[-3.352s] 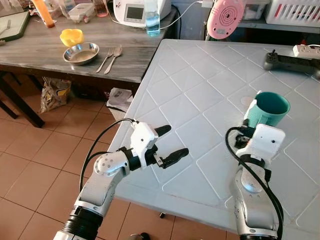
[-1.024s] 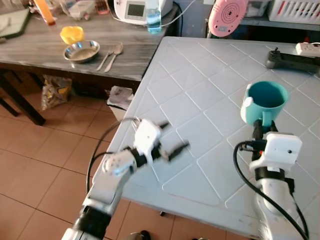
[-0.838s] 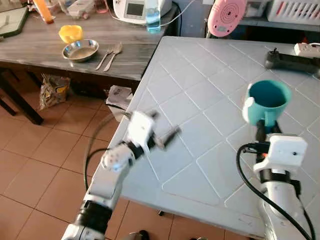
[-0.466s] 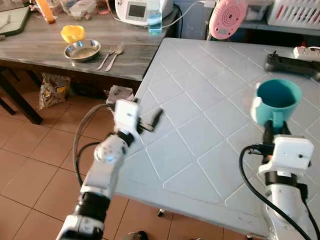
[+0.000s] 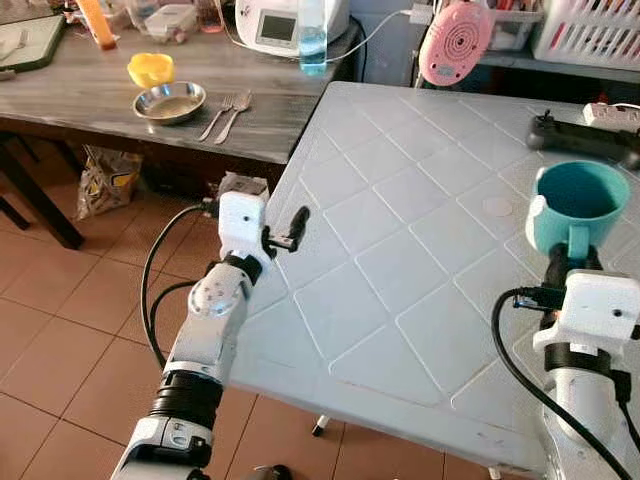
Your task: Setting the table
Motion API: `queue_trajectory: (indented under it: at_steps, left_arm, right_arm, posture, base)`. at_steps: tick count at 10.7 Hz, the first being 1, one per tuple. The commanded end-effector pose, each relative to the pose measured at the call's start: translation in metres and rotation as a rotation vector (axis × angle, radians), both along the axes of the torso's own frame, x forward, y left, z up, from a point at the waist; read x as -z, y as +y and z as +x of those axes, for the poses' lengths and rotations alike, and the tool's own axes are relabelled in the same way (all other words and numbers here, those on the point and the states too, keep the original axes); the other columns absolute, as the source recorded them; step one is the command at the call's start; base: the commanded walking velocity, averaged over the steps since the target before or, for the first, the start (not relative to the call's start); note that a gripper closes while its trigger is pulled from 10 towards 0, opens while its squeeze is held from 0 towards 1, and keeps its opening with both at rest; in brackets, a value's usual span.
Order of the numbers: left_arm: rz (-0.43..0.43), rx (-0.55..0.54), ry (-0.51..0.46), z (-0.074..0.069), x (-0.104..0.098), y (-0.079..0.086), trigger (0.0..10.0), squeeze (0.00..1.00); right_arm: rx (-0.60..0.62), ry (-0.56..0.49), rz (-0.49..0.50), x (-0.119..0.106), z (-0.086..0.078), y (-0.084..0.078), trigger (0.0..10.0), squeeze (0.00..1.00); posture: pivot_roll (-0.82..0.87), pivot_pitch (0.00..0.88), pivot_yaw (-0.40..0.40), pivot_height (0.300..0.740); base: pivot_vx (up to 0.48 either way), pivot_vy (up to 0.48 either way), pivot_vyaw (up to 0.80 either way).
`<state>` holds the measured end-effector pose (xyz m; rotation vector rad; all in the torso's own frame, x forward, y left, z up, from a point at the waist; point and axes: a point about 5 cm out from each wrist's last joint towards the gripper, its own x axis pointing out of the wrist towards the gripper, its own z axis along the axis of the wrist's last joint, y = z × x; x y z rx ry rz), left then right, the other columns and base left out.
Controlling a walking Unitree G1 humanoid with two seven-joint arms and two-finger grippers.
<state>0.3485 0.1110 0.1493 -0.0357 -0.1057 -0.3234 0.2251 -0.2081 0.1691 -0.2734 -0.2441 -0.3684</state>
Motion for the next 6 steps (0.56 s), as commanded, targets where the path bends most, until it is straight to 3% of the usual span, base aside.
queue_trajectory:
  at_steps: [1, 3, 6]
  left_arm:
    - [-0.007, -0.002, 0.002, 0.0029, -0.0029, -0.0003, 10.0, 0.00]
    - [-0.008, -0.025, 0.007, 0.0043, -0.0026, 0.0015, 10.0, 0.00]
    - [-0.011, -0.040, 0.007, 0.0033, -0.0020, 0.0073, 10.0, 0.00]
  right_arm:
    - [0.020, -0.035, 0.002, -0.0087, -0.0019, -0.0007, 10.0, 0.00]
    - [0.022, -0.028, 0.004, -0.0067, -0.0025, 0.0011, 10.0, 0.00]
    - [0.025, -0.021, 0.004, -0.0053, -0.0042, 0.0015, 10.0, 0.00]
  posture:
    - [0.03, 0.083, 0.025, 0.740]
    - [0.03, 0.089, 0.032, 0.740]
    - [0.03, 0.095, 0.032, 0.740]
  base:
    - [0.000, 0.000, 0.00]
    - [0.000, 0.000, -0.53]
    - [0.000, 0.000, 0.00]
